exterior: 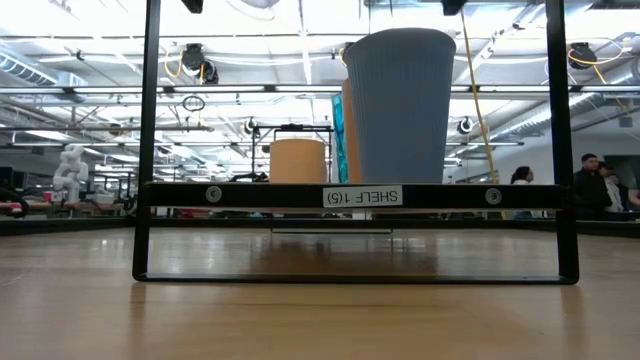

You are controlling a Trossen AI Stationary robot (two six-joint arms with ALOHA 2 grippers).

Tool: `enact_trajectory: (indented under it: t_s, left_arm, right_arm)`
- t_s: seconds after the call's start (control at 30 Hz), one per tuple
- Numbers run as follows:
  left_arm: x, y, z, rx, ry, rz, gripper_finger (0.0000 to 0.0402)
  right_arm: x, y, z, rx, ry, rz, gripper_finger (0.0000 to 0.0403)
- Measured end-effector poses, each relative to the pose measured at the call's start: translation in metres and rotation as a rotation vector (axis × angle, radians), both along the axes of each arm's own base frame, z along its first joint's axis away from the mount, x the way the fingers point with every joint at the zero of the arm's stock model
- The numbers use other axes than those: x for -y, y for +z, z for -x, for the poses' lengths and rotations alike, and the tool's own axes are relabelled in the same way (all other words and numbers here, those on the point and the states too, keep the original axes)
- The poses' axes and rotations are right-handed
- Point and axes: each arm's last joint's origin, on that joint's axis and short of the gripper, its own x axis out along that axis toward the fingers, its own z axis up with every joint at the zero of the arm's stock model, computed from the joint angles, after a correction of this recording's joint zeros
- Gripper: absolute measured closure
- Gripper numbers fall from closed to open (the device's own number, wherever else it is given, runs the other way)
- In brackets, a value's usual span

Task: Stack small to large cups/mugs on shelf
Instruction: Put the transparent mug on the shelf

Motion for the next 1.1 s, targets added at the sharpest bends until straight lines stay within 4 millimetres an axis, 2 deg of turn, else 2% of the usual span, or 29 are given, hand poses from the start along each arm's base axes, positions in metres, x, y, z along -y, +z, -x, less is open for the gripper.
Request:
enact_trajectory:
  t_s: [0.13,0.3,0.57,0.77,0.9,1.1]
  left_arm:
    - [-0.001,-0.004,-0.002,0.099,0.041,0.010,0.0384]
    - [-0.002,-0.009,0.000,0.207,0.081,0.024,0.0377]
    - [-0.002,-0.013,0.004,0.299,0.077,-0.004,0.0387]
    - [-0.002,-0.014,0.003,0.294,0.064,-0.020,0.0373]
    - [0.000,-0.017,0.003,0.277,0.012,-0.110,0.0387]
    - [-0.002,-0.017,0.002,0.277,0.033,-0.208,0.0380]
  right_arm:
    - [0.008,-0.021,0.008,0.055,-0.021,0.032,0.0250]
    - [0.017,-0.037,0.016,0.091,-0.045,0.041,0.0251]
    - [0.020,-0.041,0.020,0.108,-0.052,0.034,0.0251]
    - [0.020,-0.041,0.020,0.108,-0.052,0.034,0.0251]
    - [0.020,-0.041,0.020,0.108,-0.051,0.034,0.0251]
    - [0.020,-0.041,0.020,0.107,-0.052,0.035,0.0251]
